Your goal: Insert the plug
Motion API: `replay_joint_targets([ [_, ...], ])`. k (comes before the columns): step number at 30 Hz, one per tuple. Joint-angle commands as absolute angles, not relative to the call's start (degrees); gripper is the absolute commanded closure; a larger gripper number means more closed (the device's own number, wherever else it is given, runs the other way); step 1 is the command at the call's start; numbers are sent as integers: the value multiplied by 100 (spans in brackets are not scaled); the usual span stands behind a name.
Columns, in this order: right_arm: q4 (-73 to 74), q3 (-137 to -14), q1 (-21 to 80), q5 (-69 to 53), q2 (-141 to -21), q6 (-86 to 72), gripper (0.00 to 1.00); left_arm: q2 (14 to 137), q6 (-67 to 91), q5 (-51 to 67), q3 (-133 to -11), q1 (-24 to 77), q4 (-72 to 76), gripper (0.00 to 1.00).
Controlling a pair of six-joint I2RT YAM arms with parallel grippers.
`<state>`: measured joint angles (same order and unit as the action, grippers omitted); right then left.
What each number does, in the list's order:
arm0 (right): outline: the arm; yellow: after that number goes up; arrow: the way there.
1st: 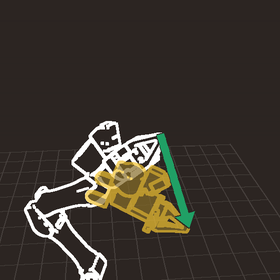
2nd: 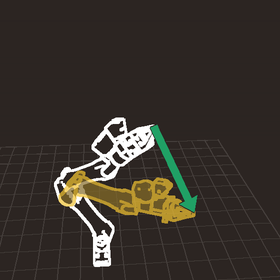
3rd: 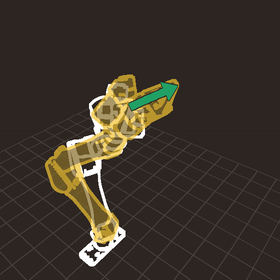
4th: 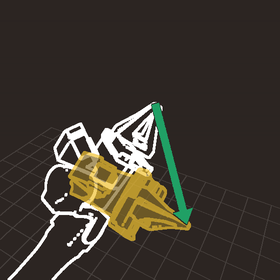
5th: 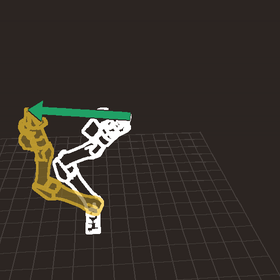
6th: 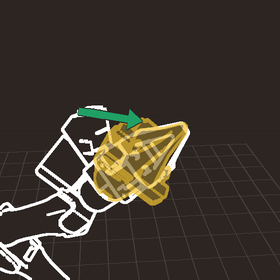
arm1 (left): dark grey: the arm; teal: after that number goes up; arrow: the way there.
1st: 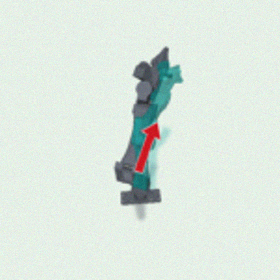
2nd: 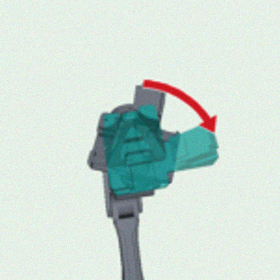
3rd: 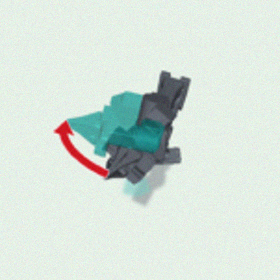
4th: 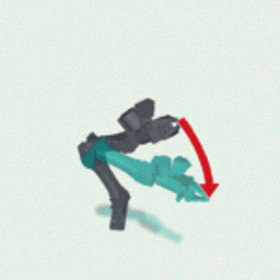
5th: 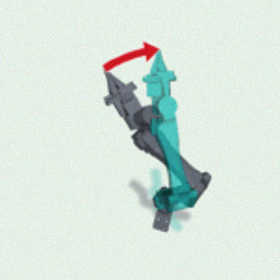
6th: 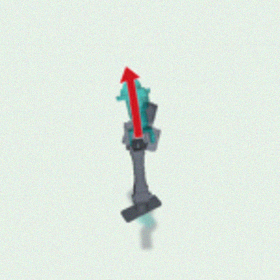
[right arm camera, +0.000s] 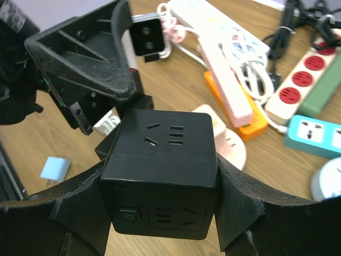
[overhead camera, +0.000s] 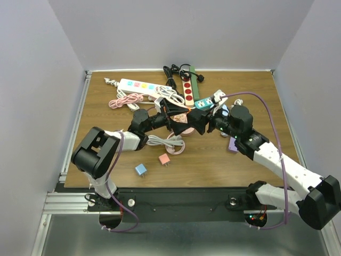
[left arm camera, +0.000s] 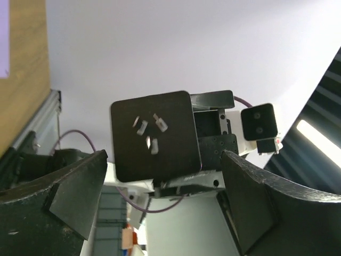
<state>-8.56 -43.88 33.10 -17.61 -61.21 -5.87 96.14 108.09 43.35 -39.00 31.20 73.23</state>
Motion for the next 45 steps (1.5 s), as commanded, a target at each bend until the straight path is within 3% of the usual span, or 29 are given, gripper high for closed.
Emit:
replay_joint_targets([
  [1,-607,-4992,3349,-1029,-5924,-738,100,9729,10196,4579,-3981,2813,9703,1],
  [5,-27,-5482,3357,-520,-6161,-1027,100,9835,9328,4737,-4165,2523,9248,1],
  [8,614,-5800,3349,-326,-6547,-1238,100,9747,8262,4772,-4395,2382,7888,1],
  [12,1229,-6458,3331,-35,-7134,-1625,100,9335,5572,4300,-5296,2268,4975,1],
  [16,1712,-6836,3182,-88,-7759,-2003,100,9229,4092,3605,-5905,2259,3494,1],
  [24,2179,-7242,2751,-764,-8692,-2583,100,9167,2866,2550,-5660,2268,2620,1],
  [35,2935,-8129,2505,-1326,-9948,-2514,100,9492,2189,2391,-6029,2408,1732,1],
  [45,3638,-8631,2514,-1353,-10397,-2443,100,9685,2030,2566,-5968,2575,1503,4],
])
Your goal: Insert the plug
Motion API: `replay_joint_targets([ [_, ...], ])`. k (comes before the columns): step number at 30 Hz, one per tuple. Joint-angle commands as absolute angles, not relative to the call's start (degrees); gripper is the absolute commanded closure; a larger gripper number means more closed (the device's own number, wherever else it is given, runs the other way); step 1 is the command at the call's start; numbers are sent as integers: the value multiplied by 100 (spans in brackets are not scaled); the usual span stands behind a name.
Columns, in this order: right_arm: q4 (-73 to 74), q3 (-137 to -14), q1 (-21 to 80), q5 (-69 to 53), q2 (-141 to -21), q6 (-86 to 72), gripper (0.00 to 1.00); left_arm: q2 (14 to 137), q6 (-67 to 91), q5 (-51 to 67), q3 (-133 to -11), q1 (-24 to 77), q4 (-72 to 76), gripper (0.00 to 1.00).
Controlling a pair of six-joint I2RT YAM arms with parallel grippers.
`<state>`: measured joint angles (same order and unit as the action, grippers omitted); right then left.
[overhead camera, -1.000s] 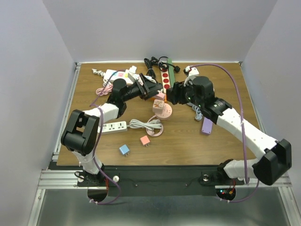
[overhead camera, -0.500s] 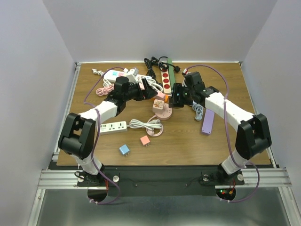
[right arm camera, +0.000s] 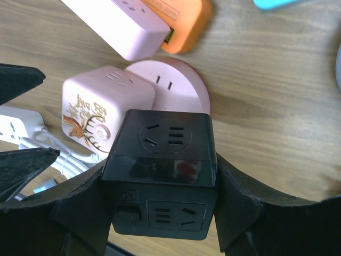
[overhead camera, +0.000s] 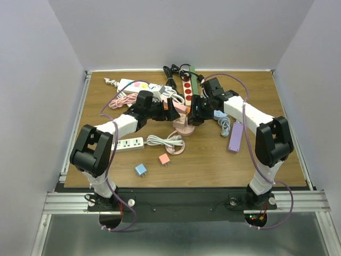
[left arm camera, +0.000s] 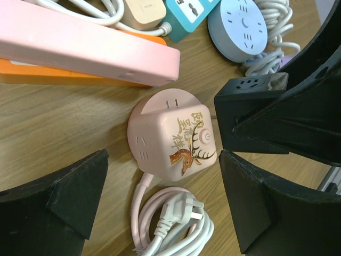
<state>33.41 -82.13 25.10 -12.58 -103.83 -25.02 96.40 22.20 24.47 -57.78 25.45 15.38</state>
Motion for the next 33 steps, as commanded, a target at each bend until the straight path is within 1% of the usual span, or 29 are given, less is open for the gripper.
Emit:
replay_joint_targets([
  [1,3726,-8657,2505,-1371,-10458,-2443,100,9720,2022,2593,-5985,2584,1494,5],
  [17,4017,-8771,2505,-1406,-10705,-2400,100,10037,1934,2698,-6091,2812,1336,8],
  [23,4017,-8886,2505,-1362,-10837,-2215,100,10072,1907,2681,-6117,2865,1292,11],
  [33,4008,-9009,2522,-1389,-11057,-2030,100,10116,1846,2646,-6179,2874,1169,11],
])
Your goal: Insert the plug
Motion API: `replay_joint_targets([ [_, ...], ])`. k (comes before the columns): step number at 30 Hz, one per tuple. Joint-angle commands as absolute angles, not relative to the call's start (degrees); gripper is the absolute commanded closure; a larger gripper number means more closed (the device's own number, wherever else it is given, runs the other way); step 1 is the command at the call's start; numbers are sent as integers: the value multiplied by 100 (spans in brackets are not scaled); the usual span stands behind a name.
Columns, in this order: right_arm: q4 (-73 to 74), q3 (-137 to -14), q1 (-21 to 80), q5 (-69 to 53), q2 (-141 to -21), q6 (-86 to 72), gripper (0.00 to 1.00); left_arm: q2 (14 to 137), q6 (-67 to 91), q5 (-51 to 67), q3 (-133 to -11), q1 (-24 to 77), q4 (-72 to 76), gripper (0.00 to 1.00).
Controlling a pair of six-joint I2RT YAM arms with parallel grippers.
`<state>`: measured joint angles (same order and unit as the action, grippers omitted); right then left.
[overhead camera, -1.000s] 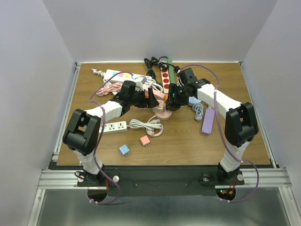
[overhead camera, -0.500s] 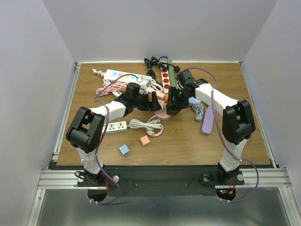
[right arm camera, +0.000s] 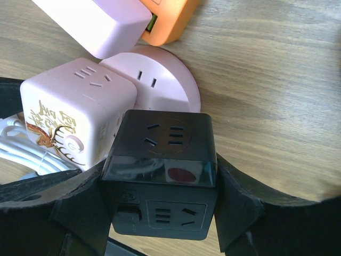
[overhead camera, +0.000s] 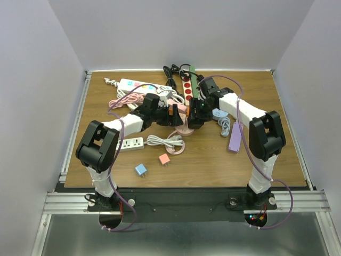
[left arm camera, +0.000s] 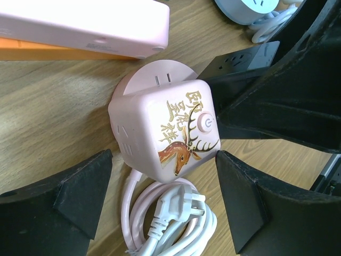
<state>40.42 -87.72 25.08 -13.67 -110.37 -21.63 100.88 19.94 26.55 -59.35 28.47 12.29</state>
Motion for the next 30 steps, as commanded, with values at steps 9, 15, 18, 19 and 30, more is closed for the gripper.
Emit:
replay_joint_targets([
  [9,4017,-8947,2522,-1433,-11066,-2030,100,10125,1819,2654,-6214,2874,1143,11],
  [15,4008,-8938,2522,-1468,-11065,-2039,100,10142,1811,2646,-6214,2874,1134,11],
  [18,4017,-9017,2575,-1468,-11074,-2074,100,10143,1810,2654,-6223,2883,1108,11],
  [19,4025,-9052,2601,-1468,-11066,-2083,100,10143,1793,2654,-6223,2883,1107,11],
  [30,4096,-8965,2672,-1345,-11039,-2171,100,10151,1793,2672,-6223,2892,1099,12],
])
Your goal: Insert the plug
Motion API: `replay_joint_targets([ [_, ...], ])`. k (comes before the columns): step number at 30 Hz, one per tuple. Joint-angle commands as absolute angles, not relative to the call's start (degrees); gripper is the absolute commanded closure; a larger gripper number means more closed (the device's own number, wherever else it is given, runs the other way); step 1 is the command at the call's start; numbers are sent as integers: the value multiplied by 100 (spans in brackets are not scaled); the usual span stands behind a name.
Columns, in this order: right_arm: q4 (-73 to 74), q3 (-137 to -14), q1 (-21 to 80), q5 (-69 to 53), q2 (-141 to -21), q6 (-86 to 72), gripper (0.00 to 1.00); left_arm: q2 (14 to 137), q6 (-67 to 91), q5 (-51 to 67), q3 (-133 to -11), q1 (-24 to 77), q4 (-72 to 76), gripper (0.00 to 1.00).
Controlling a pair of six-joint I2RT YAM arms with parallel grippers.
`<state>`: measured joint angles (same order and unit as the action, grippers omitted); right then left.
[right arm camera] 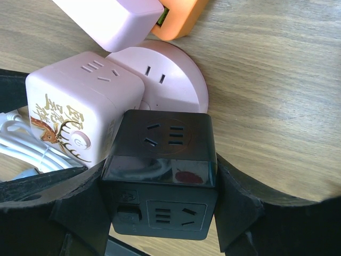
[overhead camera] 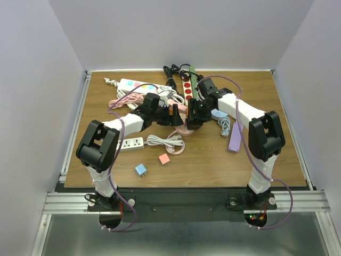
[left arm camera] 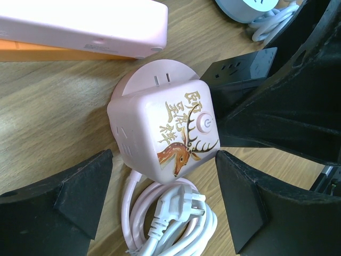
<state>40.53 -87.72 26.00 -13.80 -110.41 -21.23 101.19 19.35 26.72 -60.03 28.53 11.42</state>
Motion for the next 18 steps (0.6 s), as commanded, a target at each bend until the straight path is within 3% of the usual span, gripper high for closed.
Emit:
replay_joint_targets([
  [1,4113,-8947,2672,-1293,-11022,-2180,100,10151,1793,2663,-6223,2900,1099,12],
  [18,4342,-8842,2672,-923,-10863,-2373,100,10125,1784,2654,-6231,2927,1090,12],
])
